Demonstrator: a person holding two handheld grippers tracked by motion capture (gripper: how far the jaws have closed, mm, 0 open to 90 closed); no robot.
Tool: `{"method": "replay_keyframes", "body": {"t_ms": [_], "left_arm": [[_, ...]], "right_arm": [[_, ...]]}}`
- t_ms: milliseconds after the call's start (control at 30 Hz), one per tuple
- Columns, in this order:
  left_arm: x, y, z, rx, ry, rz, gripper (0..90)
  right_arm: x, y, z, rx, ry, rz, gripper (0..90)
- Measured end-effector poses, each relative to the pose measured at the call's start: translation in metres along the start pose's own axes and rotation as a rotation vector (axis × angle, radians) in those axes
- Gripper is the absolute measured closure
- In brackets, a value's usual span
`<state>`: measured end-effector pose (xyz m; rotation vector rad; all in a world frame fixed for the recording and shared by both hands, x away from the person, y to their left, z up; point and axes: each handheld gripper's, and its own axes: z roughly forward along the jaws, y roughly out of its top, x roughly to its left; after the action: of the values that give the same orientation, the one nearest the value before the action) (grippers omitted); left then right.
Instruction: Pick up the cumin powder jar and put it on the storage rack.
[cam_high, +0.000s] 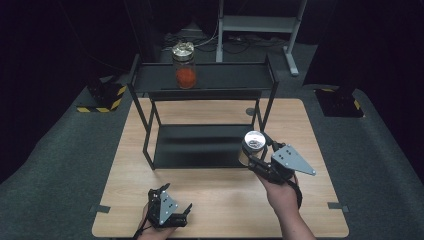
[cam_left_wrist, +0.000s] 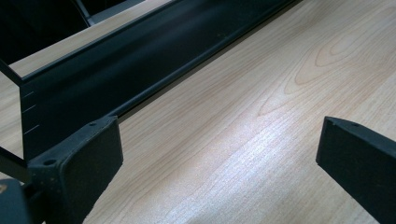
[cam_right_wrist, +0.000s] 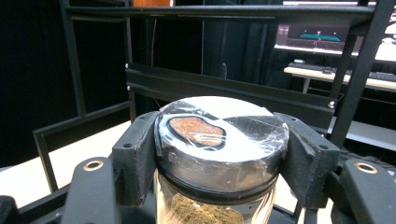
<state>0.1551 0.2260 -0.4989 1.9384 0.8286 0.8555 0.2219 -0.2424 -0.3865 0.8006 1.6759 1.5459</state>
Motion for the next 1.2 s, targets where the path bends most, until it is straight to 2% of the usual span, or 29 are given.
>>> {"method": "replay_keyframes", "body": {"t_ms": [633, 1200], "left_arm": [[-0.001, 0.0, 0.0, -0.002, 0.002, 0.006, 0.8], [0.0, -0.001, 0.0, -0.005, 0.0, 0.002, 0.8]], "right_arm": [[0.003, 0.018, 0.014, -0.022, 0.008, -0.019, 34.1], [-0.001, 0.047, 0.022, -0.075, 0.004, -0.022, 34.1]]}}
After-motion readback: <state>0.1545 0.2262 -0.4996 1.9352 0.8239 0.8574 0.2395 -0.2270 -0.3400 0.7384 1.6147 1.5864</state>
